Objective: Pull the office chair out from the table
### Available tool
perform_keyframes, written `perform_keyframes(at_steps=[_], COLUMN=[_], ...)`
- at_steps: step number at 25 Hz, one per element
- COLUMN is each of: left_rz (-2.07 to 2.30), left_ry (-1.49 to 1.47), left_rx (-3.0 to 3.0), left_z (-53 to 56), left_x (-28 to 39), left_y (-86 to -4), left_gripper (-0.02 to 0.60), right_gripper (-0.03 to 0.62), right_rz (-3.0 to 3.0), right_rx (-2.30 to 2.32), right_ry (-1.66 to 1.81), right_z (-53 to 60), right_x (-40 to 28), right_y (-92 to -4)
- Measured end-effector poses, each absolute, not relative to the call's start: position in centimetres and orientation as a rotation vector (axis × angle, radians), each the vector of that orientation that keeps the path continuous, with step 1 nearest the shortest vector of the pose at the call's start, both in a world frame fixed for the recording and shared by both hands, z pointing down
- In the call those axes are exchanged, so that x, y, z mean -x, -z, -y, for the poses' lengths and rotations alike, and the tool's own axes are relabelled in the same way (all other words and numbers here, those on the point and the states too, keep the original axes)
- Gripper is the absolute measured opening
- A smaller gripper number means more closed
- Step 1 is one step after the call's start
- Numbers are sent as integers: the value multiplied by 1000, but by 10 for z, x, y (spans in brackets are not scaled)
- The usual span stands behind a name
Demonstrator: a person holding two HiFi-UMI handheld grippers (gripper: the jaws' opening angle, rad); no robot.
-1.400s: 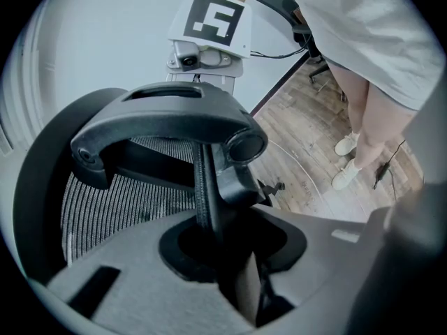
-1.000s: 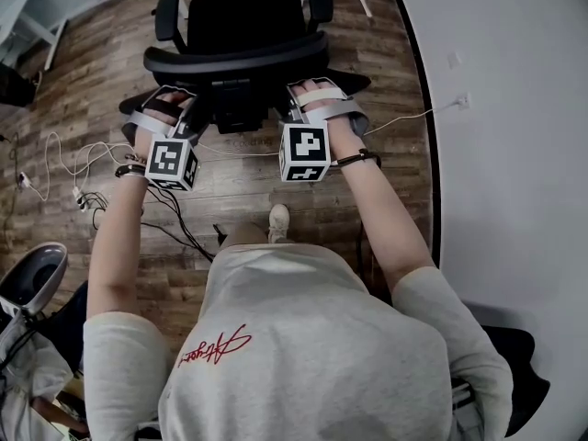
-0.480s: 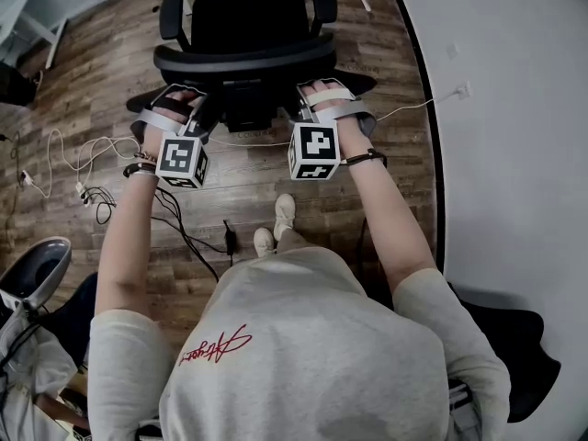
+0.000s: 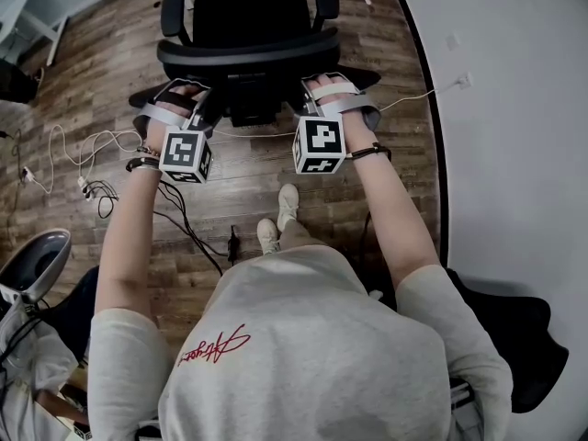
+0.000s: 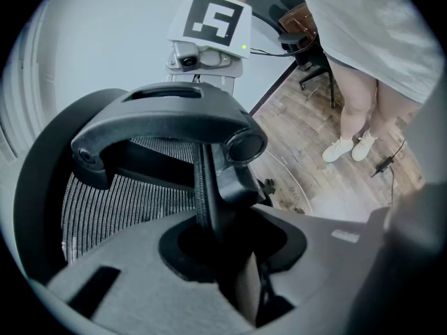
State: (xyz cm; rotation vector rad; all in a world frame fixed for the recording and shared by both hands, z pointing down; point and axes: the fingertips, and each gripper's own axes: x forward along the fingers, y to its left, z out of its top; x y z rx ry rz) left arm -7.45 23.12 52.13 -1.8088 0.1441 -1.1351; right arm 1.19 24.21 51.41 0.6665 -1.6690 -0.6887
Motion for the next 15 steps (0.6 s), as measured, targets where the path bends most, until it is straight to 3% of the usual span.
perform_keyframes(at_steps=[15], left_rz=[-160], left_ry=[1125], left_rx=[1792], left_z=[-274], left_x=[88], left_y=[-526], left_gripper=[109], right_gripper=[103], right_rz=[1659], right_rx=[-680], right_ry=[706], right_z=[-286], right_x=[2], right_y=[-519])
